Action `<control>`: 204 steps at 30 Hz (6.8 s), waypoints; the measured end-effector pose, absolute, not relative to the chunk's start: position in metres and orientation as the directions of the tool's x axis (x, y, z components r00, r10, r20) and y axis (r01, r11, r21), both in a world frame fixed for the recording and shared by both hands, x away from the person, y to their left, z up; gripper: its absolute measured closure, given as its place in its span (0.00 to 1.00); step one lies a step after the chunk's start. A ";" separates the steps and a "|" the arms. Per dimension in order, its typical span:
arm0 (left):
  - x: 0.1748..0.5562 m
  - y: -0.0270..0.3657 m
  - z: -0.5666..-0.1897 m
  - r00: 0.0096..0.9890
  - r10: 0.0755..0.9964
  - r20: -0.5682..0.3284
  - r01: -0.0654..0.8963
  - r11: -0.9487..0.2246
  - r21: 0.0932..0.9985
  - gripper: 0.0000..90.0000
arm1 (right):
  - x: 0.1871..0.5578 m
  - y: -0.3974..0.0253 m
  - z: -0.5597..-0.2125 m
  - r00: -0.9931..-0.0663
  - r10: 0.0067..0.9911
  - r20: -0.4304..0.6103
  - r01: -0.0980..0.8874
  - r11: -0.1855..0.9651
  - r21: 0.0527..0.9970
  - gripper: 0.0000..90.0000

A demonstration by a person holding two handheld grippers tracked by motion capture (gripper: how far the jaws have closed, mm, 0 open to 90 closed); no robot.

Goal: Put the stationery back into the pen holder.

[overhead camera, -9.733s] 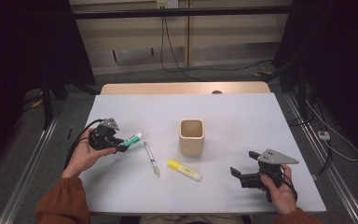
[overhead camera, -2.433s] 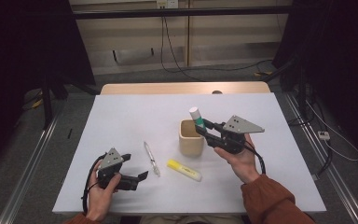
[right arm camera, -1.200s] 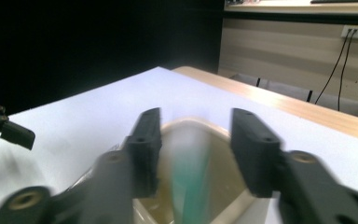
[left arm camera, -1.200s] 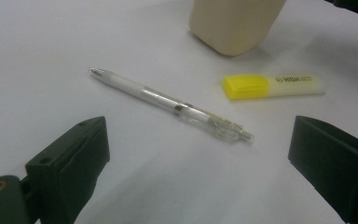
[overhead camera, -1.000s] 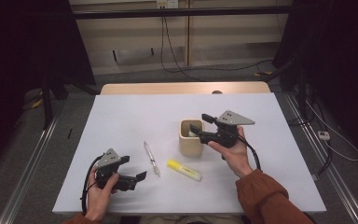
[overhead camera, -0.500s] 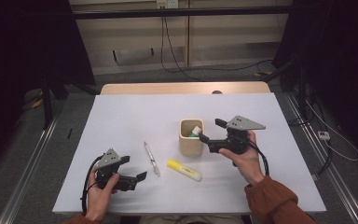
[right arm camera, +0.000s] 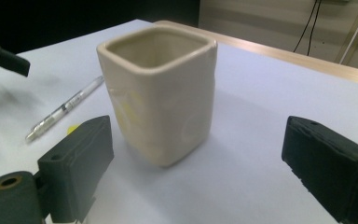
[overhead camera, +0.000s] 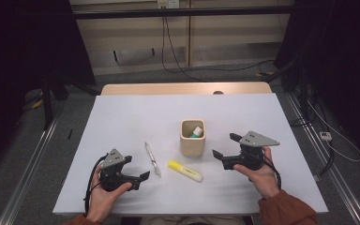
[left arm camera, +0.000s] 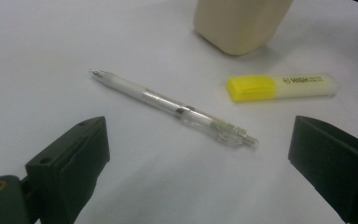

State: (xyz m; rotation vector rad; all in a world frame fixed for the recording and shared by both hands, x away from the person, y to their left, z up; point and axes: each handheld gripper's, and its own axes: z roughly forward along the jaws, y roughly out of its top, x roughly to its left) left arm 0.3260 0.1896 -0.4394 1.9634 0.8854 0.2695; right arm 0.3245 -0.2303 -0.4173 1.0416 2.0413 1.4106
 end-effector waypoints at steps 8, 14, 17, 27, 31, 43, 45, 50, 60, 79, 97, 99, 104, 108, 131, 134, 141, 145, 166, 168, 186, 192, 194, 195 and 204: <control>0.326 0.189 -0.437 0.712 0.685 -0.156 0.473 -0.303 0.827 0.08 | 0.311 -0.246 -0.428 -0.602 0.797 0.045 0.347 0.210 0.914 0.08; 0.323 0.188 -0.435 0.711 0.685 -0.158 0.491 -0.322 0.810 0.20 | 0.301 -0.252 -0.433 -0.590 0.806 0.046 0.370 0.219 0.903 0.05; 0.322 0.185 -0.431 0.716 0.681 -0.153 0.486 -0.329 0.810 0.24 | 0.295 -0.256 -0.435 -0.593 0.804 0.036 0.371 0.234 0.898 0.05; 0.339 0.157 -0.418 0.740 0.662 -0.122 0.459 -0.363 0.811 0.61 | 0.289 -0.263 -0.438 -0.592 0.805 0.037 0.377 0.235 0.896 0.06; 0.350 0.146 -0.419 0.774 0.621 -0.122 0.430 -0.376 0.821 0.83 | 0.289 -0.260 -0.441 -0.601 0.798 0.036 0.384 0.249 0.889 0.06; 0.352 0.131 -0.437 0.765 0.617 -0.186 0.509 -0.401 0.761 1.00 | 0.288 -0.254 -0.445 -0.622 0.782 0.029 0.387 0.275 0.880 0.06; 0.353 0.130 -0.439 0.760 0.626 -0.178 0.514 -0.411 0.753 1.00 | 0.289 -0.255 -0.445 -0.623 0.781 0.034 0.390 0.273 0.879 0.06; 0.356 0.127 -0.445 0.751 0.633 -0.188 0.537 -0.420 0.732 1.00 | 0.288 -0.255 -0.445 -0.625 0.780 0.033 0.389 0.274 0.880 0.06; 0.358 0.125 -0.450 0.769 0.615 -0.172 0.534 -0.471 0.703 1.00 | 0.289 -0.255 -0.445 -0.620 0.784 0.028 0.388 0.275 0.880 0.06; 0.357 0.130 -0.449 0.776 0.608 -0.168 0.546 -0.515 0.661 1.00 | 0.288 -0.255 -0.445 -0.619 0.785 0.024 0.388 0.279 0.878 0.06; 0.350 0.144 -0.445 0.784 0.603 -0.151 0.545 -0.549 0.633 1.00 | 0.288 -0.255 -0.445 -0.618 0.786 0.023 0.389 0.281 0.877 0.06; 0.349 0.145 -0.444 0.782 0.605 -0.148 0.546 -0.552 0.630 1.00 | 0.288 -0.255 -0.445 -0.617 0.787 0.023 0.390 0.280 0.877 0.06; 0.348 0.148 -0.443 0.776 0.614 -0.144 0.553 -0.553 0.623 1.00 | 0.288 -0.255 -0.445 -0.618 0.786 0.024 0.392 0.282 0.876 0.06; 0.348 0.153 -0.442 0.769 0.623 -0.144 0.562 -0.551 0.617 1.00 | 0.288 -0.255 -0.445 -0.620 0.784 0.024 0.390 0.282 0.876 0.06; 0.353 0.177 -0.438 0.742 0.660 -0.121 0.589 -0.555 0.587 1.00 | 0.288 -0.255 -0.445 -0.618 0.786 0.026 0.393 0.280 0.876 0.06; 0.354 0.179 -0.438 0.739 0.664 -0.113 0.589 -0.556 0.586 1.00 | 0.288 -0.255 -0.445 -0.619 0.785 0.025 0.392 0.281 0.876 0.06; 0.355 0.181 -0.439 0.727 0.677 -0.116 0.599 -0.542 0.589 1.00 | 0.288 -0.255 -0.445 -0.618 0.785 0.026 0.393 0.281 0.876 0.06; 0.355 0.181 -0.439 0.724 0.680 -0.114 0.600 -0.540 0.590 1.00 | 0.288 -0.255 -0.445 -0.618 0.786 0.025 0.392 0.281 0.876 0.06; 0.352 0.189 -0.425 0.689 0.714 -0.124 0.554 -0.408 0.726 0.63 | 0.289 -0.256 -0.445 -0.612 0.790 0.028 0.396 0.275 0.876 0.07; 0.353 0.191 -0.425 0.670 0.731 -0.131 0.559 -0.380 0.737 0.51 | 0.289 -0.256 -0.445 -0.613 0.790 0.028 0.395 0.275 0.876 0.07; 0.373 0.196 -0.420 0.583 0.798 -0.154 0.590 -0.285 0.755 0.08 | 0.289 -0.256 -0.445 -0.613 0.790 0.029 0.395 0.275 0.877 0.07; 0.385 0.191 -0.417 0.594 0.791 -0.144 0.597 -0.314 0.738 0.09 | 0.290 -0.256 -0.445 -0.613 0.789 0.029 0.397 0.276 0.875 0.07; 0.392 0.186 -0.418 0.604 0.782 -0.153 0.607 -0.328 0.724 0.13 | 0.290 -0.255 -0.445 -0.613 0.790 0.029 0.398 0.276 0.875 0.07; 0.395 0.185 -0.418 0.604 0.783 -0.151 0.614 -0.335 0.715 0.13 | 0.290 -0.255 -0.445 -0.613 0.789 0.029 0.397 0.276 0.875 0.07; 0.421 0.168 -0.417 0.597 0.787 -0.158 0.651 -0.360 0.668 0.13 | 0.289 -0.255 -0.446 -0.613 0.790 0.027 0.400 0.280 0.873 0.07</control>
